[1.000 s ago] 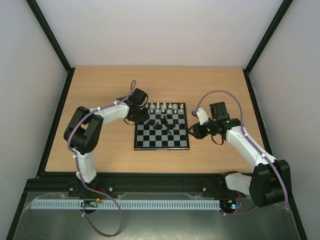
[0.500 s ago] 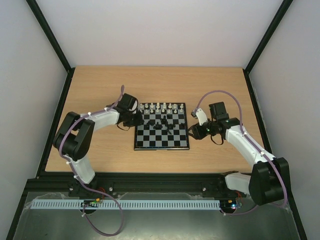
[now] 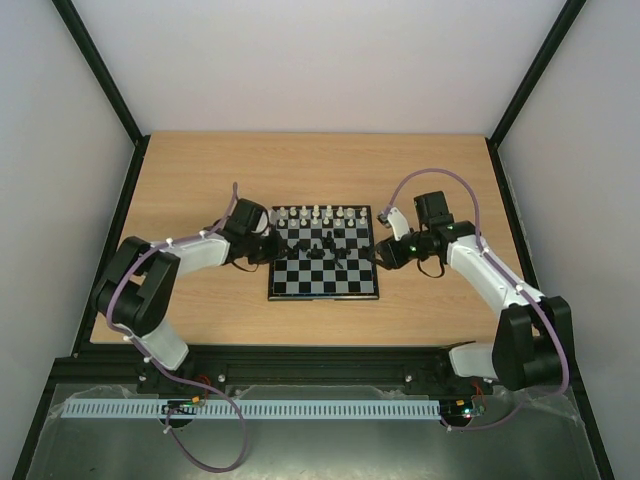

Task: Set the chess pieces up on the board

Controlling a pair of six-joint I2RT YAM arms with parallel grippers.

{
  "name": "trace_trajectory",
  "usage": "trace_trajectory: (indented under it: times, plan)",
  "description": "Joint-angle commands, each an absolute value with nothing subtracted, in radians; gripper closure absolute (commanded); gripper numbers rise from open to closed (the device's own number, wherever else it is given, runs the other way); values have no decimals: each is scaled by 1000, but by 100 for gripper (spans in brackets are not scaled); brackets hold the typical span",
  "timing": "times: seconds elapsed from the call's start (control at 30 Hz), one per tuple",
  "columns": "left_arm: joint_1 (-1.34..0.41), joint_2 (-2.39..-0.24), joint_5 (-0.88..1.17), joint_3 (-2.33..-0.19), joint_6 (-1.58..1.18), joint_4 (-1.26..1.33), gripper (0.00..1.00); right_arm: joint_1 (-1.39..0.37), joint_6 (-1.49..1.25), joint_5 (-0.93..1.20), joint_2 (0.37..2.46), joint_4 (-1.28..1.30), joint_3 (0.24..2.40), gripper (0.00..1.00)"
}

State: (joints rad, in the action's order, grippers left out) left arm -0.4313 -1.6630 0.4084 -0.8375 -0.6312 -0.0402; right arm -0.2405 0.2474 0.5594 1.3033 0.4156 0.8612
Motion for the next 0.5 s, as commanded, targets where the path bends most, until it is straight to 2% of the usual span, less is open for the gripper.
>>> trace_trajectory:
  times: [0.0, 0.07, 0.23, 0.33, 0.47]
  plan:
    - [-426, -1624, 440, -800, -664, 8, 80, -248, 260, 600, 1334, 481, 917, 56]
    - [-427, -1609, 408, -791, -662, -4, 79, -254, 257, 602, 1345, 485, 935, 56]
    - [-494, -1582, 251, -820, -591, -46, 67, -258, 227, 613, 1351, 454, 921, 56]
    - [-545, -1609, 117, -896, -503, -156, 65, -259, 211, 622, 1349, 431, 894, 56]
    - [-568, -1653, 40, -964, -417, -240, 64, -259, 207, 617, 1340, 426, 873, 56]
